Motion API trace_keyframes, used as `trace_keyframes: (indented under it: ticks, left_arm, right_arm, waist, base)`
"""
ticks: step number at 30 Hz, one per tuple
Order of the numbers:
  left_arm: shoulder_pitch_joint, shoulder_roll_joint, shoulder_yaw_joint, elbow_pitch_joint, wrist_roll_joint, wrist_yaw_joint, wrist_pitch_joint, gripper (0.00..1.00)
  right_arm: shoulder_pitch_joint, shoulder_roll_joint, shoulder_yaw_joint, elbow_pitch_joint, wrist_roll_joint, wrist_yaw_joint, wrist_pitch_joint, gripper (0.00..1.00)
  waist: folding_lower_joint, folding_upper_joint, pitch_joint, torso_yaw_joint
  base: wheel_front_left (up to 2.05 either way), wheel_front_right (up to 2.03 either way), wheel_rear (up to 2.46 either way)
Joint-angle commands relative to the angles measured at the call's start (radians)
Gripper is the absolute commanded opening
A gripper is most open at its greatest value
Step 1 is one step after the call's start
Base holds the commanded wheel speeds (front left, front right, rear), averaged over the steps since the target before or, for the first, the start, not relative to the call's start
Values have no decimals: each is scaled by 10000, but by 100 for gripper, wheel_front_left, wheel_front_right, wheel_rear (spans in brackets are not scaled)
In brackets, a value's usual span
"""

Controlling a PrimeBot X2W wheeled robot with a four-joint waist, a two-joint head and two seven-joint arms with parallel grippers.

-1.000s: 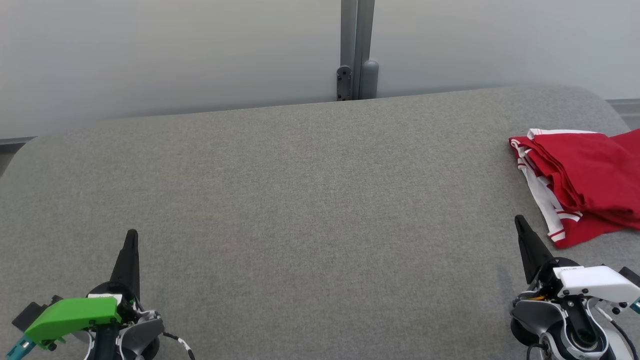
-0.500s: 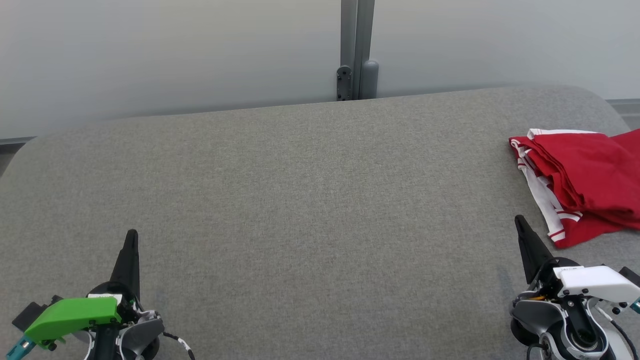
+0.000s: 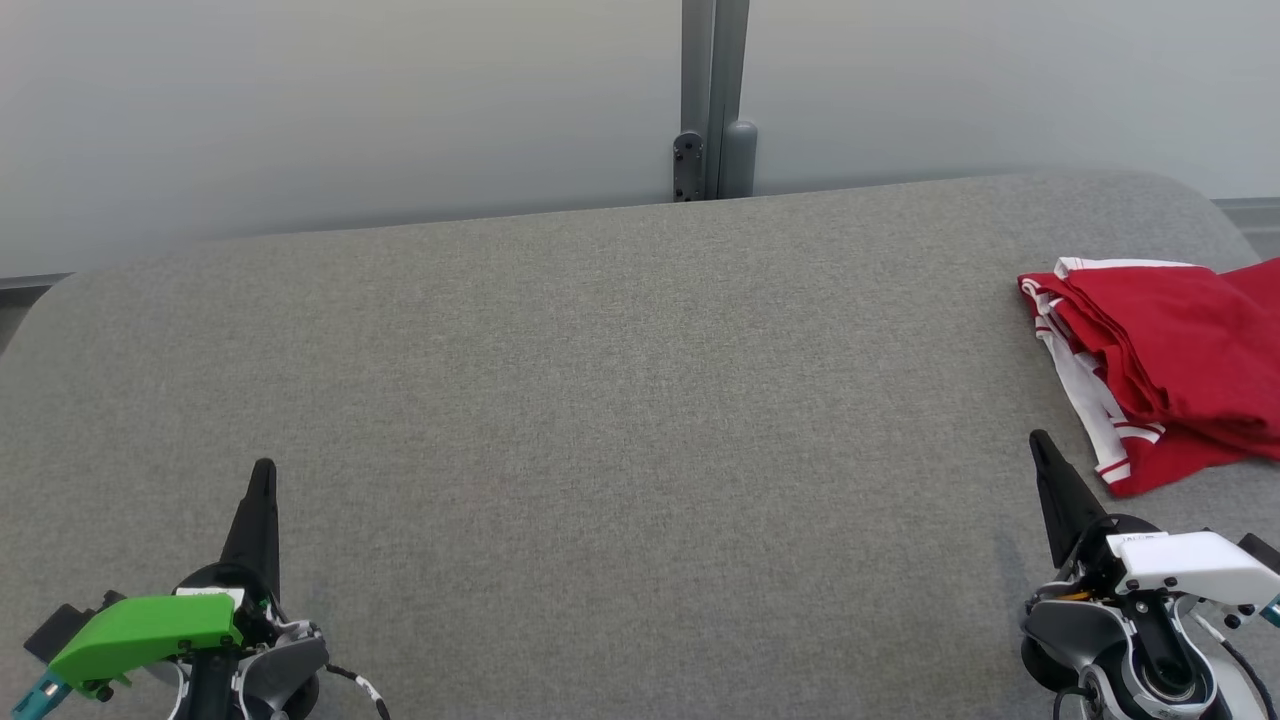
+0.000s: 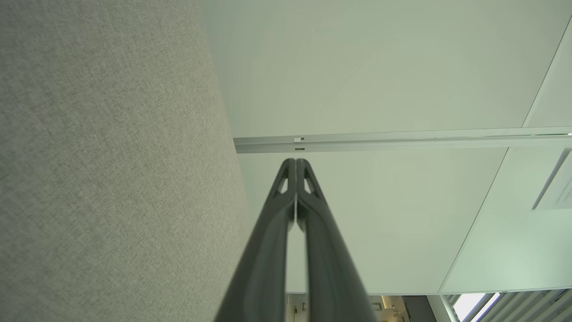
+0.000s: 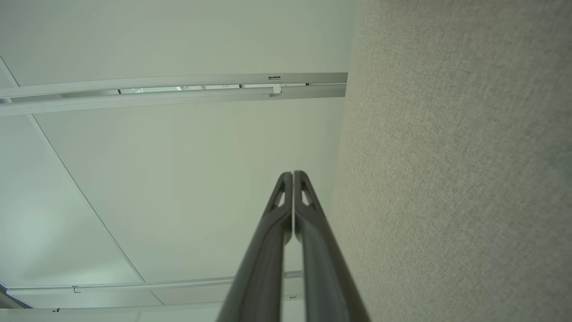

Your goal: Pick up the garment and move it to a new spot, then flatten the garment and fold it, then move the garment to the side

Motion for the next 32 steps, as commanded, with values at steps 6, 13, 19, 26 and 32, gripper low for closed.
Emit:
trace_keyframes:
  ticks: [6,13,19,26,32]
  left_arm:
    - [-115,4,21,-20,-28,-34,35,0]
    - [-115,4,19,-20,-29,-34,34,0]
    - [-114,4,18,-21,-30,-34,32,0]
    - [-114,4,16,-21,-30,-34,31,0]
    - [-114,4,15,-22,-31,-34,30,0]
  right_arm:
    - [-65,-36,-26,-52,54,7,30,0]
    - [-66,-34,-27,-52,52,6,32,0]
    - [-66,-33,-28,-52,50,7,33,0]
    - [-66,-32,-29,-52,48,7,35,0]
    - [-66,-31,-30,-52,47,7,36,0]
  waist:
    - [0,0,0,0]
    - [0,0,0,0]
    - [0,0,0,0]
    - [0,0,0,0]
    - [0,0,0,0]
  base:
    - [0,0,0]
    - [0,0,0]
    - [0,0,0]
    - [0,0,0]
    - [0,0,0]
